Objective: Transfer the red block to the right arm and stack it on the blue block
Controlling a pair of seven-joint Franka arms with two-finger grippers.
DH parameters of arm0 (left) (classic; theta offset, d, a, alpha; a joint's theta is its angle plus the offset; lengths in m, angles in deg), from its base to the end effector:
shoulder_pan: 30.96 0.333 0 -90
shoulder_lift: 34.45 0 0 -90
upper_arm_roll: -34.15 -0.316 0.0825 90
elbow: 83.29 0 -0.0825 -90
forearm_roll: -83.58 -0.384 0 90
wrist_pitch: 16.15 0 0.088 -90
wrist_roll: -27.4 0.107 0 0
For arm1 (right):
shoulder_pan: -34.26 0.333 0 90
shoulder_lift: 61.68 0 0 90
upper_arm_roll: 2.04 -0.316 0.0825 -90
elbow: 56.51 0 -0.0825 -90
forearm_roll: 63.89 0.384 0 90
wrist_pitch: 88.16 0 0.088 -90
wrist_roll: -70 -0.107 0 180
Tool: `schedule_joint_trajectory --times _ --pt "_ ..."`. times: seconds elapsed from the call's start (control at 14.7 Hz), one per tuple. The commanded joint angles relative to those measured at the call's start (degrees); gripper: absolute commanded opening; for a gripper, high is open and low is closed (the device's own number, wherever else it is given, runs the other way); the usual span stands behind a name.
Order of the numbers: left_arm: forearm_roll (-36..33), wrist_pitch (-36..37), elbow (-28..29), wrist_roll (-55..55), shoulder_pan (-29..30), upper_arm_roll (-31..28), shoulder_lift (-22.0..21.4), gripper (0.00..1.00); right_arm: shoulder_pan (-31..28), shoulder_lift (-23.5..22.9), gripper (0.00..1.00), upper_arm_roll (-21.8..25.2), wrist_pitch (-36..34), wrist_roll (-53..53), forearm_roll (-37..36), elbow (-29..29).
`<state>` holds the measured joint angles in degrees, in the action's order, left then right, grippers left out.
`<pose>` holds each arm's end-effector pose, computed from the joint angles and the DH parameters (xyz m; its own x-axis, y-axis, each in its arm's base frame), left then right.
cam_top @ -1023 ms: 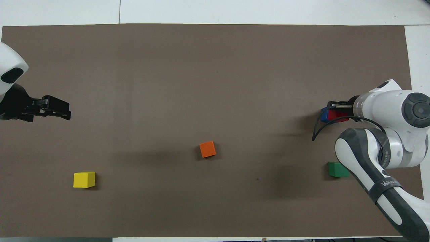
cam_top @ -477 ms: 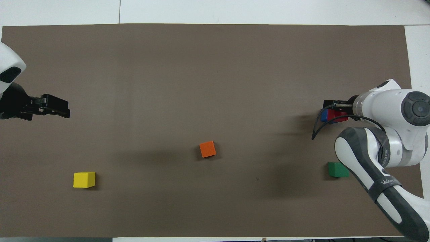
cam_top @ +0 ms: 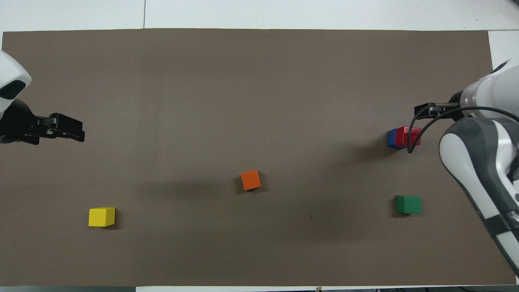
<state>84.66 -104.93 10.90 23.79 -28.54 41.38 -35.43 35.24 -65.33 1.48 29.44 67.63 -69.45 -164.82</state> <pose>0.5425 -0.0483 0.5977 0.9967 -0.0209 -0.0783 -0.0200 -0.9997 0.0118 0.5868 -0.0306 0.4785 0.9942 -0.0399 0.1000 -0.0489 -0.9948 0.0897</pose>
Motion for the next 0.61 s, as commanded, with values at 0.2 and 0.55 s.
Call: schedule_joint_trajectory --times 0.2,0.55 --pt "0.5 -0.8 0.8 -0.3 -0.9 -0.6 -1.1 1.0 -1.2 3.9 1.0 -0.5 -13.2 3.6 3.7 8.7" --pt "0.5 -0.3 0.8 0.0 -0.9 -0.6 -1.1 1.0 -1.2 4.2 1.0 -0.6 -29.1 3.8 4.1 17.2"
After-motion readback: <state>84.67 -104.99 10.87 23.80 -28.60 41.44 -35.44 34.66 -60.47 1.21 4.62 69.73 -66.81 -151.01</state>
